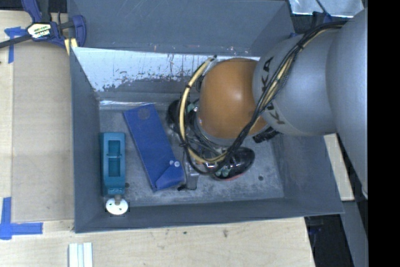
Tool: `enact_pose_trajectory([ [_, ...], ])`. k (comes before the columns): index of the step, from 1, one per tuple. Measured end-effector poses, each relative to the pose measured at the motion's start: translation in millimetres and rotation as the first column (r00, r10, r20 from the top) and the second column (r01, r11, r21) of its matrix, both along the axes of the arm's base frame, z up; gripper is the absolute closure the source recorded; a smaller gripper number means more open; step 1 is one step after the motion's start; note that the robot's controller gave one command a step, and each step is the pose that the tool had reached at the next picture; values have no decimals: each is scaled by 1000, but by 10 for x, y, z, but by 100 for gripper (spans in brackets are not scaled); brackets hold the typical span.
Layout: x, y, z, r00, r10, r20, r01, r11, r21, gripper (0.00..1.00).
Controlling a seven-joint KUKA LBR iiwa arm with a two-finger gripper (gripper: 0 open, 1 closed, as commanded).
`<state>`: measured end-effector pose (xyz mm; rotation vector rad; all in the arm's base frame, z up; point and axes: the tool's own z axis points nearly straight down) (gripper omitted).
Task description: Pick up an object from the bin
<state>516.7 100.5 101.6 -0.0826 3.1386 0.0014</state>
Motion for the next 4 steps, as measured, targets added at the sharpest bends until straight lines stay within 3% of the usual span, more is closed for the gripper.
enact_pose_trajectory([
  [1, -50, 2, -250, 999, -32, 0, 32, 999, -1, 0],
  [2, -324, 107, -313, 1000, -25, 0, 25, 1000, 0, 100],
  [3, -324, 107, -313, 1000, -25, 0, 25, 1000, 0, 100],
  [4, -295, 6, -61, 991, 132, -10, -132, 991, -1, 100],
])
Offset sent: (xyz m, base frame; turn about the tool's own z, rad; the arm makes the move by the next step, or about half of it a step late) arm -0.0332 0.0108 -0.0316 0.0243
